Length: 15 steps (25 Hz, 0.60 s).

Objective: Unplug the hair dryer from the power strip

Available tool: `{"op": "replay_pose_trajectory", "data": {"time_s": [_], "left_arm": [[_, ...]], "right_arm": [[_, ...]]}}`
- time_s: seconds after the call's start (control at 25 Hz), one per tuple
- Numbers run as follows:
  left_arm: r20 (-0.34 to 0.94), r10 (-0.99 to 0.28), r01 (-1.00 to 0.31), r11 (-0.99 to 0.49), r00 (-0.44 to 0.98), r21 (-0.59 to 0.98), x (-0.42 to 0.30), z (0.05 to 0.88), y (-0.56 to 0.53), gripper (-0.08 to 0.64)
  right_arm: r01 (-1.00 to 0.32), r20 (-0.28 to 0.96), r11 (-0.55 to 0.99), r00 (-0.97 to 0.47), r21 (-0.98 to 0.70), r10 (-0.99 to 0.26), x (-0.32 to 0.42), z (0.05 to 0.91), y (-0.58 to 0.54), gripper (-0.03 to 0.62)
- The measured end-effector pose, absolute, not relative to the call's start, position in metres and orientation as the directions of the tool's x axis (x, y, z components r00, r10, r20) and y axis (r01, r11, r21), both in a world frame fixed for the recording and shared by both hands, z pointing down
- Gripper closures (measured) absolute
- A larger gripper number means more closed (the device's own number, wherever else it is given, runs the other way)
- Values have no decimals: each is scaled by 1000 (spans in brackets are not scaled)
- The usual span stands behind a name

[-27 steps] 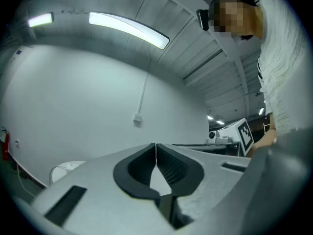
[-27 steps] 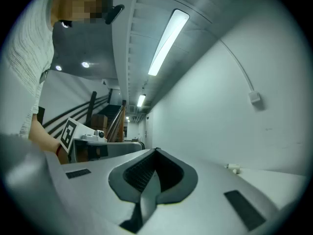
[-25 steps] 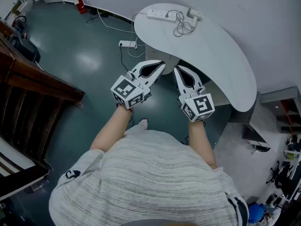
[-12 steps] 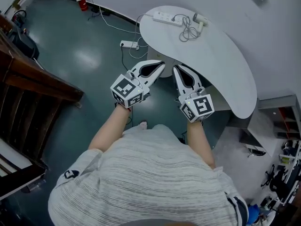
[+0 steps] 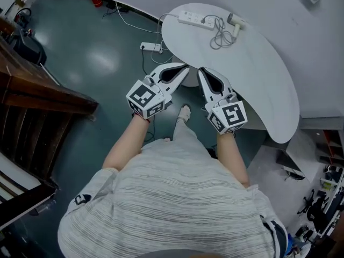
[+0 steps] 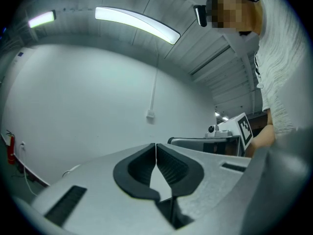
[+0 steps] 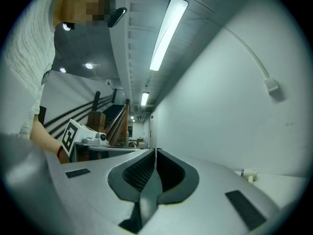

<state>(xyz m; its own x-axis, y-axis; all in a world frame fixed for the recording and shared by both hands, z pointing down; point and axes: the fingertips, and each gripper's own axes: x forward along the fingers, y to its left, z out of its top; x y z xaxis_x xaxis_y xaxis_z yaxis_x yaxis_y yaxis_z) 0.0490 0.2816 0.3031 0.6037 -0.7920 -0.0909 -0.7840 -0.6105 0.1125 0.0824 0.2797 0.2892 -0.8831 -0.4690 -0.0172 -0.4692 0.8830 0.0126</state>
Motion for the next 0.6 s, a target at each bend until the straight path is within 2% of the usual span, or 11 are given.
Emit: {"op": "replay_pose_trajectory", "data": {"time_s": [0.6], "left_arm": [[-43, -801, -790, -596, 597, 142, 54, 315, 102, 551]], "right_arm": [[-402, 50, 915, -914, 16, -402, 75, 306, 107, 565]]}}
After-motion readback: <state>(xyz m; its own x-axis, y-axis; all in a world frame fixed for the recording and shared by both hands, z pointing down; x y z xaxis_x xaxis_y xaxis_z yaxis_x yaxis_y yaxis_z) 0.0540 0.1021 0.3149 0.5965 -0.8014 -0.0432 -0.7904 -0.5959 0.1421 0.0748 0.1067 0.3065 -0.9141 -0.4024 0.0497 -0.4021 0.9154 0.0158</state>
